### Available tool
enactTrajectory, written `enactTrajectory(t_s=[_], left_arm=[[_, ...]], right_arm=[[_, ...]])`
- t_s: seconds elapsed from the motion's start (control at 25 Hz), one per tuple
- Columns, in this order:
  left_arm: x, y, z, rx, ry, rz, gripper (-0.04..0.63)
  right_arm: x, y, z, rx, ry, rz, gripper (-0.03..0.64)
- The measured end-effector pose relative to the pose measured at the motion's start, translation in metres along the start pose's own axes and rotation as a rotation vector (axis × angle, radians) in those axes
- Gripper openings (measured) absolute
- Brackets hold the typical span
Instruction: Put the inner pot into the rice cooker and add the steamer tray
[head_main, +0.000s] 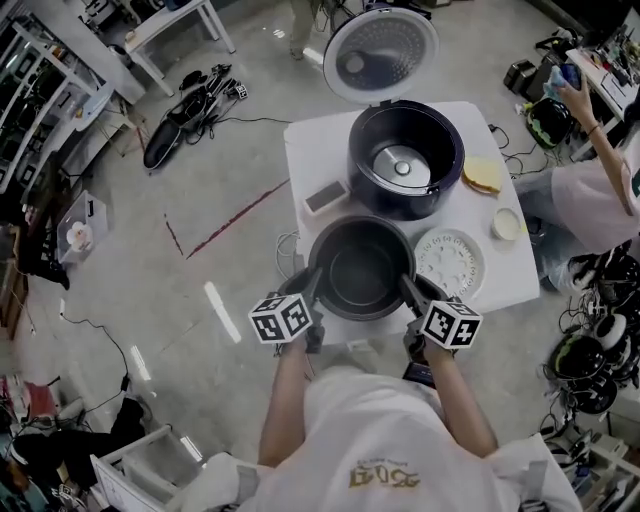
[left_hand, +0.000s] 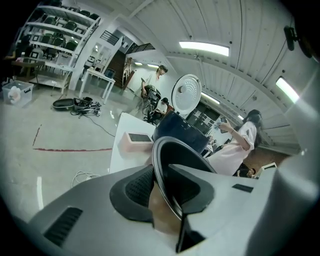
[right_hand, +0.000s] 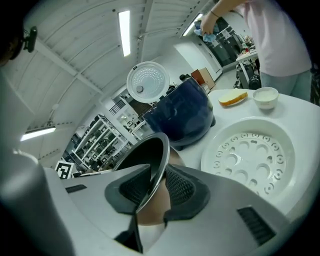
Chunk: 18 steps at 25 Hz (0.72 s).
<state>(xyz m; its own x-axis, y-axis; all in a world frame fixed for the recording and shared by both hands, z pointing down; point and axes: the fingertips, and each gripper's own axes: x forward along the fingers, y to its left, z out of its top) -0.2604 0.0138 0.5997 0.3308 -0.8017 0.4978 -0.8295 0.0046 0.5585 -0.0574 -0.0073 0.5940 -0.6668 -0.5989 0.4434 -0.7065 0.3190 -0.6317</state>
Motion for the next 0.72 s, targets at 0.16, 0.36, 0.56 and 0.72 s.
enactTrajectory(t_s=[0.16,0.36,0.56,0.72], left_arm=[[-0.011,-0.009,0.011,0.018,-0.034,-0.005,0.101],[-0.027,-0.021,0.028,0.025,-0.085,-0.027,0.100],[-0.045,-0.033,0.051,0.011,-0.141,-0.055,0.097],[-0.056,-0.047,0.075,0.025,-0.189,-0.079,0.092]], right_arm=[[-0.006,0.009,0.008,0.003,-0.012,0.029,0.101],[-0.016,0.027,0.021,-0.005,-0.049,0.058,0.100],[-0.026,0.050,0.040,-0.033,-0.091,0.098,0.100],[-0.034,0.066,0.057,-0.038,-0.125,0.130,0.100]])
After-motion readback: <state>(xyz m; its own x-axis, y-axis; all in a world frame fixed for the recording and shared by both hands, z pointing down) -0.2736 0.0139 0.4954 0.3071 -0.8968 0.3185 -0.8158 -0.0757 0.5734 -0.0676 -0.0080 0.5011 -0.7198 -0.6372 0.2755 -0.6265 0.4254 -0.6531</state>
